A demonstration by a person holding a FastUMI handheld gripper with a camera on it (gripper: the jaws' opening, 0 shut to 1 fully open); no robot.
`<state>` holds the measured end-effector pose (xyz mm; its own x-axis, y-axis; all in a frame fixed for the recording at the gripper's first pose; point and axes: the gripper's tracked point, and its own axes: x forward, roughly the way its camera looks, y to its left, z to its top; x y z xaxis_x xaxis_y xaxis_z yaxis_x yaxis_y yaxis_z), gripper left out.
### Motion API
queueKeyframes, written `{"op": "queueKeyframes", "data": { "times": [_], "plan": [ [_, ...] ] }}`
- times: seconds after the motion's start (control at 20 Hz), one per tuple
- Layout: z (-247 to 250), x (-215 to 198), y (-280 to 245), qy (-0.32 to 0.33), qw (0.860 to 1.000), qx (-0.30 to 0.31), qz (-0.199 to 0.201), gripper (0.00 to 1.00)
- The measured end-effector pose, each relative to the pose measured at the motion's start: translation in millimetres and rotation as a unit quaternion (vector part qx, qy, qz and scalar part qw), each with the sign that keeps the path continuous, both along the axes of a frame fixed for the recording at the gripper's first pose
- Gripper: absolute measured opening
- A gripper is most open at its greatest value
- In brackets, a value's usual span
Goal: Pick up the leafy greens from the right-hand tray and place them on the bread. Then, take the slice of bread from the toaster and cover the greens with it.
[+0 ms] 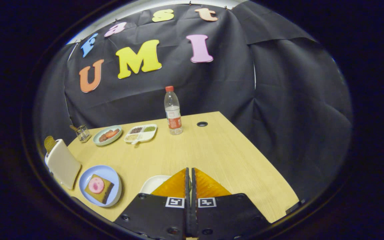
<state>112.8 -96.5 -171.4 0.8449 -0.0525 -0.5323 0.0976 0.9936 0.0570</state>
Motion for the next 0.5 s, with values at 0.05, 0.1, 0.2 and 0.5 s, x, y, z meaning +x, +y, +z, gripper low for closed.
{"op": "queueKeyframes", "data": {
  "times": [0.05,0.1,0.2,0.5],
  "plan": [
    [7,-2,6,-0.005,1.0,-0.002,0.003,0.0],
    [16,-4,13,-0.009,1.0,-0.002,0.008,0.0],
    [31,-6,27,-0.022,1.0,-0.011,0.018,0.0],
    [62,-15,105,-0.048,0.996,-0.022,0.068,0.0]
  ]
}}
